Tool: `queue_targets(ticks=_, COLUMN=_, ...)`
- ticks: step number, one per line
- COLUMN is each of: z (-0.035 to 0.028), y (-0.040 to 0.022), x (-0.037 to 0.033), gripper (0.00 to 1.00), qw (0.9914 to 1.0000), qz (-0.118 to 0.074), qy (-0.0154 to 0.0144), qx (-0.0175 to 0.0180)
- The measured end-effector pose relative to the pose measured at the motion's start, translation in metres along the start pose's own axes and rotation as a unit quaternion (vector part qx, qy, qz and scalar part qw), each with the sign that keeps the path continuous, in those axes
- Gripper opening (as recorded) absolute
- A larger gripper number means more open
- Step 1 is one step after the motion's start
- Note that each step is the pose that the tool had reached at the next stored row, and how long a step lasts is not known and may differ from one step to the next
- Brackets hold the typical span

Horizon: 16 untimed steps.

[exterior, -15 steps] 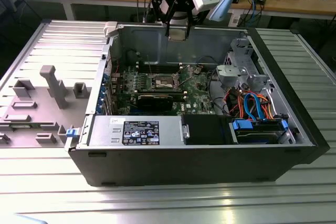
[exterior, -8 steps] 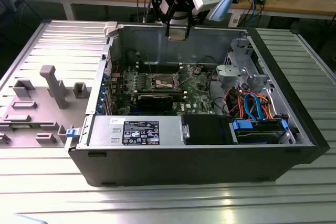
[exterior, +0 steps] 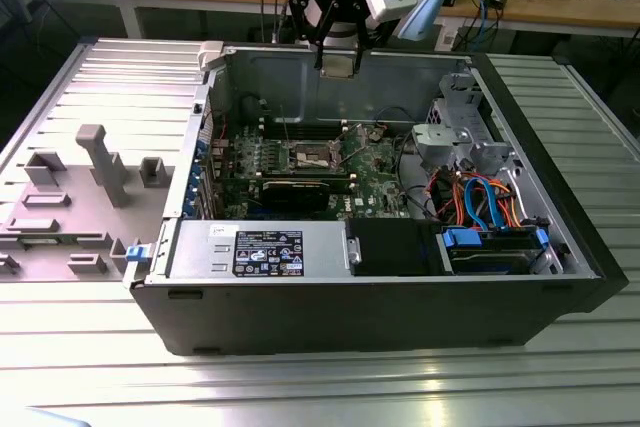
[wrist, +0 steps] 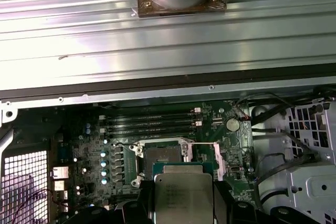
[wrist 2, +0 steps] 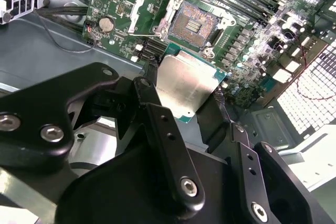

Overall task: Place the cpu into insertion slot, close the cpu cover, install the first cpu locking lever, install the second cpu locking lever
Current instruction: 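Place the cpu into insertion slot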

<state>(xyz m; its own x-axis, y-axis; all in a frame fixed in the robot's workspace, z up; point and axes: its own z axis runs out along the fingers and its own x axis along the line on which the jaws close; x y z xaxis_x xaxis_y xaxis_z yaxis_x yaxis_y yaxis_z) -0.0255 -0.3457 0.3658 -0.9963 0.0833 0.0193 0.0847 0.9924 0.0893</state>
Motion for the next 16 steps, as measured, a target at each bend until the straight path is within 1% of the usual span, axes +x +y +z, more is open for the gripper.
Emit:
queue_targets(ticks=5, z=0.0000, y=0.0000, x=0.0000, gripper=0.55, qw=0.99999, qz=0.004, qy=-0.0004, qx=-0.0001)
queue_targets(ticks=16, z=0.0000, y=0.0000, x=0.0000, gripper=0.55, qw=0.99999, qz=0.005, qy=-0.0004, qx=-0.0001)
